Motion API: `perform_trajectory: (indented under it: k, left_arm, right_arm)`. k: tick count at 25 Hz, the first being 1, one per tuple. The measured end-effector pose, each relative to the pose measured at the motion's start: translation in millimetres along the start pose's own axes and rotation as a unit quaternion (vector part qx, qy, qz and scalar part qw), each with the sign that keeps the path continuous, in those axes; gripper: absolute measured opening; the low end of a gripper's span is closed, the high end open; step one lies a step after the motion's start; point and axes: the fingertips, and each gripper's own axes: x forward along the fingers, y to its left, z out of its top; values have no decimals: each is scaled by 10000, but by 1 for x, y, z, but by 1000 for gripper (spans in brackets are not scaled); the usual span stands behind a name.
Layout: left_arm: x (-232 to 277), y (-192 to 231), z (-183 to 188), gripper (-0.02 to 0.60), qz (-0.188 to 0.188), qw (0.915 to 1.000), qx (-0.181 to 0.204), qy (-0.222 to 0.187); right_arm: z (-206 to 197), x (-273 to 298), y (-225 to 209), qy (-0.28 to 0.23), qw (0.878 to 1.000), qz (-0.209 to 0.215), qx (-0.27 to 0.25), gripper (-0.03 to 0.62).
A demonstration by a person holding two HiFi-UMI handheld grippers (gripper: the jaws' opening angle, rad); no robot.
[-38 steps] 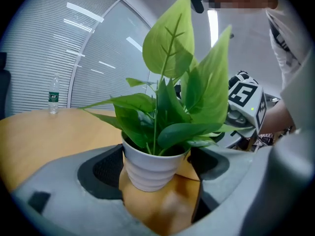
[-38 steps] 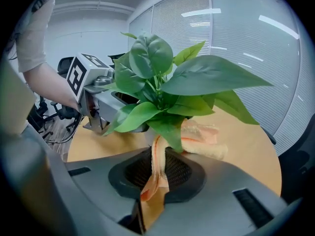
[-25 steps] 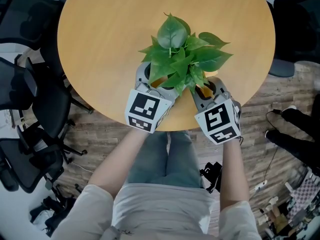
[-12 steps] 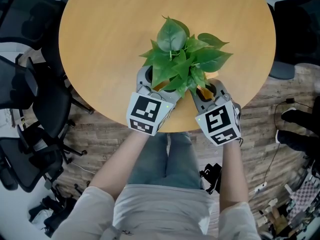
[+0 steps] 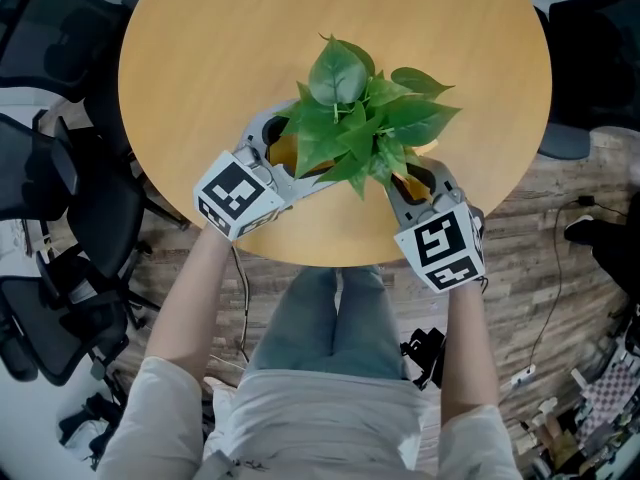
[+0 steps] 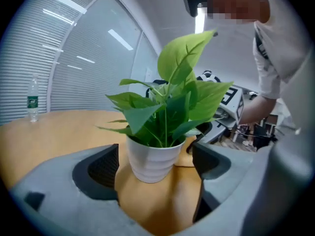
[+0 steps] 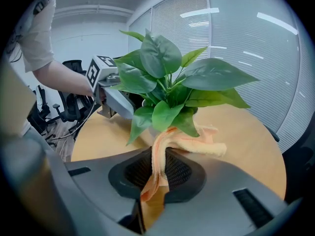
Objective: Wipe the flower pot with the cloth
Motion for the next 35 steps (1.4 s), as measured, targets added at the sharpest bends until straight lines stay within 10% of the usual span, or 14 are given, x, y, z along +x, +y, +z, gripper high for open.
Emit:
perform_trajectory:
  k: [6,13,35]
  left_arm:
    - [4,-2,5,514,-1303,9908,377,40]
    - [18,-5,9,519,-1901,9806,471,85]
    - [20,2,8,449,-745,9972,103,-20]
  right_arm:
    - [-1,1,0,5,10000,29,14,51]
    - [1,1,0,33,10000,50,4,50]
    - [-8,-3,-62,85,9982,-506,306,50]
